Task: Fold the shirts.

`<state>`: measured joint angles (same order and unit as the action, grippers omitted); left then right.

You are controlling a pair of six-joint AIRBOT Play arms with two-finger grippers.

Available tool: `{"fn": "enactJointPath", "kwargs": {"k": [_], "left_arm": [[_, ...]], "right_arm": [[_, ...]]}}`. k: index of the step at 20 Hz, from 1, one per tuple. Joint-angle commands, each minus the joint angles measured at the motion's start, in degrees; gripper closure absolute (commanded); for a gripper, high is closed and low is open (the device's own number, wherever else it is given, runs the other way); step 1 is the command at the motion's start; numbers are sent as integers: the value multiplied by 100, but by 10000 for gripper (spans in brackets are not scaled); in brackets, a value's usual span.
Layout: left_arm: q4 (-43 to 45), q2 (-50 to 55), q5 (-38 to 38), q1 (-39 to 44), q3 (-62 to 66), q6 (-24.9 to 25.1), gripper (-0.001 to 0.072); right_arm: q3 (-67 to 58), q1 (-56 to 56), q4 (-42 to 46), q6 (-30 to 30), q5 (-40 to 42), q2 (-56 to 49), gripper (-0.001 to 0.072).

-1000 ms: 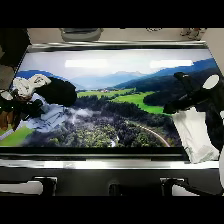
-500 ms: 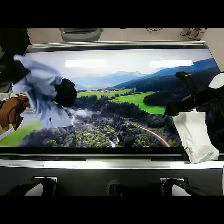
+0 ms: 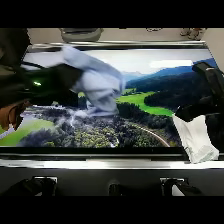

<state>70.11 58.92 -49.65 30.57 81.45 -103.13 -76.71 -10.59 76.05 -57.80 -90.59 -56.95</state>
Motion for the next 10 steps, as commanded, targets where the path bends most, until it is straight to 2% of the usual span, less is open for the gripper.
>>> {"fn": "enactJointPath", "kwargs": {"k": [1, 5, 6, 7, 8, 10], "left_arm": [[-175, 1051, 59, 960, -245, -39, 676], [-927, 2612, 61, 1845, -243, 345, 675], [-1082, 2883, -31, 1939, -199, 433, 564], [-1095, 3051, -310, 1912, -61, 529, 220], [-964, 3134, -730, 1733, 173, 739, -10], [-184, 3104, -1604, 1043, 739, 868, -12]], "right_arm": [[-4, -4, 481, -4, -361, 573, 46], [-4, -4, 815, -9, -302, 748, 46], [-4, -4, 822, -26, -223, 741, 46], [-4, -4, 822, -44, -101, 734, 46], [-4, -4, 820, -44, -9, 726, 46], [2, -4, 815, -50, 20, 623, 46]]}}
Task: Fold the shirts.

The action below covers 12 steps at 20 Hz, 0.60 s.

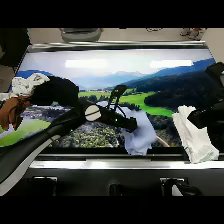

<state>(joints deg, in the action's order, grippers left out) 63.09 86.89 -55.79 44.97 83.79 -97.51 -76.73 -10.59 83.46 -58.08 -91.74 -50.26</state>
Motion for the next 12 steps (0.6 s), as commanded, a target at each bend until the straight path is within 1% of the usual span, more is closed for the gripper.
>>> {"fn": "enactJointPath", "kwargs": {"k": [1, 2, 5, 7, 9, 11, 12], "left_arm": [[944, 275, -1368, -866, 798, 306, -11], [1191, 258, -1661, -1327, 1008, 306, -12], [1259, 315, -2297, -2723, 966, 326, -9], [1200, 391, -2264, -3318, 461, 330, -2], [848, 514, -2061, -3574, -87, 649, 2], [503, 695, -1735, -3560, -422, 929, 2], [428, 820, -1613, -3506, -450, 992, 2]], "right_arm": [[39, -4, 0, -20, 127, -120, 46], [151, -4, -118, -26, 149, -199, 46], [1040, -4, -911, 28, 197, -341, 44], [1945, -4, -1467, 210, 275, -343, 36], [2741, -2, -1947, 356, 332, -343, 16], [3263, -2, -2297, 487, 367, -343, 6], [3421, -2, -2398, 509, 393, -343, 6]]}}
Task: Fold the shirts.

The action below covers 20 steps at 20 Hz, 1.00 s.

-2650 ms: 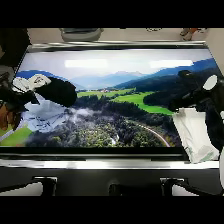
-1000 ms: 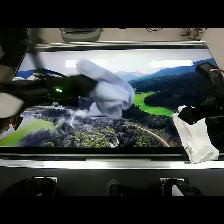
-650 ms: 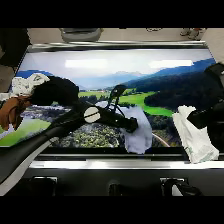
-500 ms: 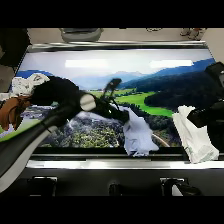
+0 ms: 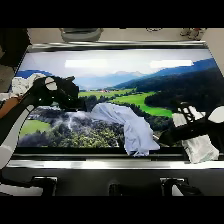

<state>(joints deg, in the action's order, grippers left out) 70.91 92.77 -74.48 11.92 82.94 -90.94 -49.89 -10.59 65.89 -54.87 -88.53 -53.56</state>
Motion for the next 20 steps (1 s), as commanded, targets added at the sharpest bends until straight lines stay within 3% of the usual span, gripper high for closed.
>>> {"fn": "enactJointPath", "kwargs": {"k": [1, 3, 4, 7, 9, 10, 13, 14, 15, 16, 20], "left_arm": [[-457, 363, 385, -131, -358, 422, 2], [-835, 577, 723, 4, -352, 560, 6], [-1115, 684, 841, 68, -350, 691, 59], [-1364, 920, 990, 203, -350, 719, 81], [-1539, 962, 1141, 223, -350, 719, 180], [-1705, 962, 1215, 221, -350, 719, 342], [-2046, 964, 1259, 223, -350, 695, 654], [-2114, 962, 1250, 221, -350, 697, 675], [-2157, 946, 1209, 208, -348, 699, 676], [-2149, 907, 1163, 186, -328, 706, 677], [-2031, 291, 1108, -129, -2, 813, 679]], "right_arm": [[837, -2, -737, 339, 127, -13, 5], [1025, -4, -824, 730, 426, -13, 2], [1121, -2, -824, 761, 610, -13, 1], [1355, -2, -1016, 756, 918, -72, 0], [1510, -2, -1287, 807, 1054, -188, 0], [1580, 44, -1368, 822, 1215, -264, 0], [1657, 595, -1377, 817, 1899, -597, 8], [1657, 761, -1386, 782, 2149, -723, 58], [1650, 896, -1377, 713, 2404, -809, 341], [1622, 896, -1377, 673, 2446, -813, 668], [728, 822, -494, 599, 2229, -468, 659]]}}
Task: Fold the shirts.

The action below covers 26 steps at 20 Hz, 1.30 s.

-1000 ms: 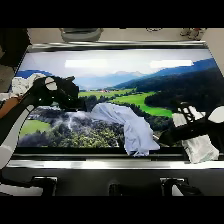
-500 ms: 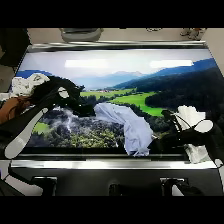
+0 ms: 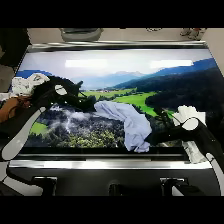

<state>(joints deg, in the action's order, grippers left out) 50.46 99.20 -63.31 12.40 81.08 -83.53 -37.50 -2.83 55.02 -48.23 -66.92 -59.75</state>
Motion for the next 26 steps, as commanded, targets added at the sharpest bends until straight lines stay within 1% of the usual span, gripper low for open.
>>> {"fn": "enactJointPath", "kwargs": {"k": [1, 3, 5, 6, 7, 9, 11, 14, 17, 19, 20, 21, 22, 23, 24, 25, 26], "left_arm": [[186, -643, -9, -293, 337, 107, 679], [555, -1300, -9, -529, 636, 105, 679], [702, -2164, -2, -846, 850, 55, 678], [706, -2610, 37, -999, 866, -39, 678], [765, -3088, 59, -1141, 863, -118, 678], [1084, -3947, 79, -1290, 859, -372, 678], [1526, -4623, 15, -1290, 859, -649, 678], [2052, -5294, -476, -1292, 859, -1047, 678], [2122, -5657, -1084, -1292, 852, -1106, 678], [2162, -5775, -1596, -1290, 614, -1108, 678], [2162, -5831, -1768, -1290, 334, -1108, 678], [2157, -5912, -1840, -1290, -96, -1110, 678], [2162, -5998, -1832, -1266, -588, -1108, 678], [2157, -6059, -1829, -1241, -1161, -1108, 678], [2114, -6070, -1808, -1200, -1659, -1108, 678], [2024, -6048, -1681, -1154, -2124, -1104, 678], [1941, -6017, -1386, -1108, -2500, -1102, 678]], "right_arm": [[-968, 46, 1038, -74, 0, 323, 659], [-2013, 46, 2149, -426, 26, 699, 659], [-3130, 46, 3320, -1023, 267, 1071, 659], [-3626, 46, 3663, -1185, 400, 1244, 659], [-4089, 48, 3818, -1204, 531, 1419, 658], [-4717, 48, 3840, -1204, 629, 1711, 658], [-4905, 48, 3773, -1207, 496, 1958, 658], [-4905, 48, 3698, -1204, -317, 2144, 658], [-4903, 48, 3602, -1202, -789, 2249, 657], [-4892, 48, 3327, -1196, -1296, 2181, 657], [-4854, 48, 3101, -1137, -1692, 2079, 658], [-4741, 48, 2787, -992, -2166, 1934, 658], [-4496, 52, 2441, -892, -2459, 1775, 657], [-4172, 52, 2146, -848, -2524, 1620, 658], [-3759, 52, 1895, -752, -2319, 1445, 658], [-3383, 52, 1803, -592, -1875, 1268, 658], [-3071, 52, 1808, -505, -1143, 1029, 658]]}}
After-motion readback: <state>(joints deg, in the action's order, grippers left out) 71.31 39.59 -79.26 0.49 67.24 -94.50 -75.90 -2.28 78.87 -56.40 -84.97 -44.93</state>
